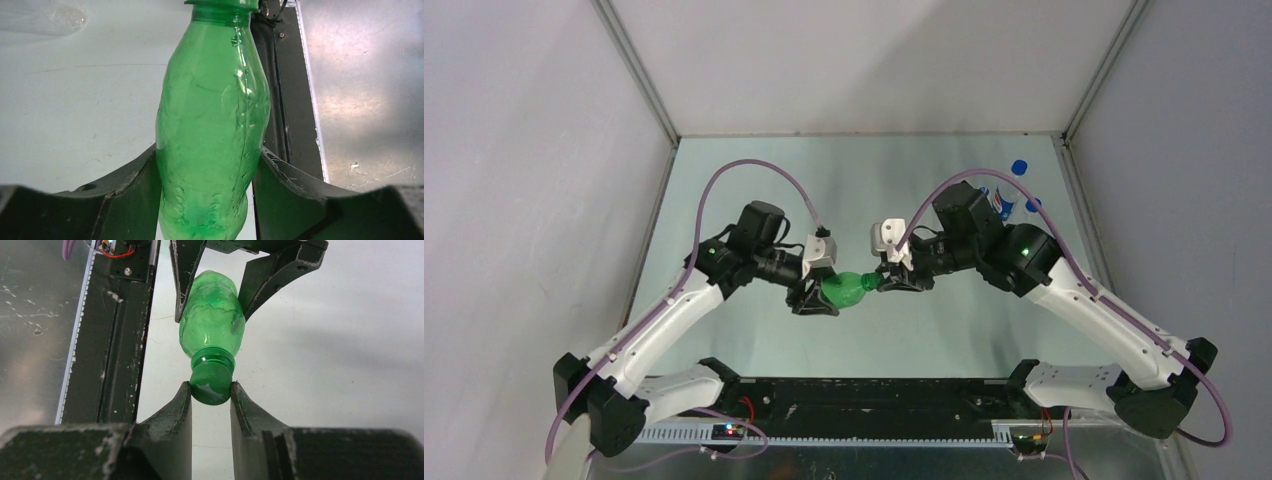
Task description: Screw on the bottle caps
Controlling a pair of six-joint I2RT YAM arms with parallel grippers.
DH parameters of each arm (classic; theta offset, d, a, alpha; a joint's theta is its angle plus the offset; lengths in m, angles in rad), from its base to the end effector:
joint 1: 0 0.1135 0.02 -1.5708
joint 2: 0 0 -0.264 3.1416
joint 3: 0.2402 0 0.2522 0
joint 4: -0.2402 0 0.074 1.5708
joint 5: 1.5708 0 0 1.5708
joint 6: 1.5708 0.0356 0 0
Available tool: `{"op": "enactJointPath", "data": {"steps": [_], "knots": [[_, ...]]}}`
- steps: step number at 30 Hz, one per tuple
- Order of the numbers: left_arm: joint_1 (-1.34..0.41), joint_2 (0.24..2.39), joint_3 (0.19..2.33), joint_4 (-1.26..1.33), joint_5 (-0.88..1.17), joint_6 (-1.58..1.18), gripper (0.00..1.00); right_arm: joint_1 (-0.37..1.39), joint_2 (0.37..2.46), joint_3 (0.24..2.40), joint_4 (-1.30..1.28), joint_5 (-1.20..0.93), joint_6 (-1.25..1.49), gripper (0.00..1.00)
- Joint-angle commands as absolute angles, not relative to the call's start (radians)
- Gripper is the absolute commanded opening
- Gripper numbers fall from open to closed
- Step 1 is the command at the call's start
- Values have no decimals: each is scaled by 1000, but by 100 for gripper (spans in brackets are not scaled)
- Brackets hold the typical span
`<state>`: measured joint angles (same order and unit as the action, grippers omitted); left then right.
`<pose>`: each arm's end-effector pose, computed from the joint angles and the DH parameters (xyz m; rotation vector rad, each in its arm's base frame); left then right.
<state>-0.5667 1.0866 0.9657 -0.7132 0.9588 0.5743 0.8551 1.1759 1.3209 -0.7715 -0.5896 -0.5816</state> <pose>0.1623 -0.1378 0.3072 1.5415 1.5944 -1.1272 0.1400 0.1911 0.3912 -1.6737 1.4058 0.8001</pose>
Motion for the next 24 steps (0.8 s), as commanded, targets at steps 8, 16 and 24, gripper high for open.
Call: {"op": "enactJointPath", "data": {"steps": [8, 16, 24], "knots": [[-574, 1083, 1066, -678, 1110, 603, 0, 855, 1200, 1326, -819, -689, -659, 0], [-575, 1116, 1092, -694, 1184, 623, 0, 876, 1227, 1325, -853, -639, -705, 0], [-575, 1113, 1063, -605, 1224, 568, 0, 872, 1246, 1325, -853, -638, -714, 0]]}}
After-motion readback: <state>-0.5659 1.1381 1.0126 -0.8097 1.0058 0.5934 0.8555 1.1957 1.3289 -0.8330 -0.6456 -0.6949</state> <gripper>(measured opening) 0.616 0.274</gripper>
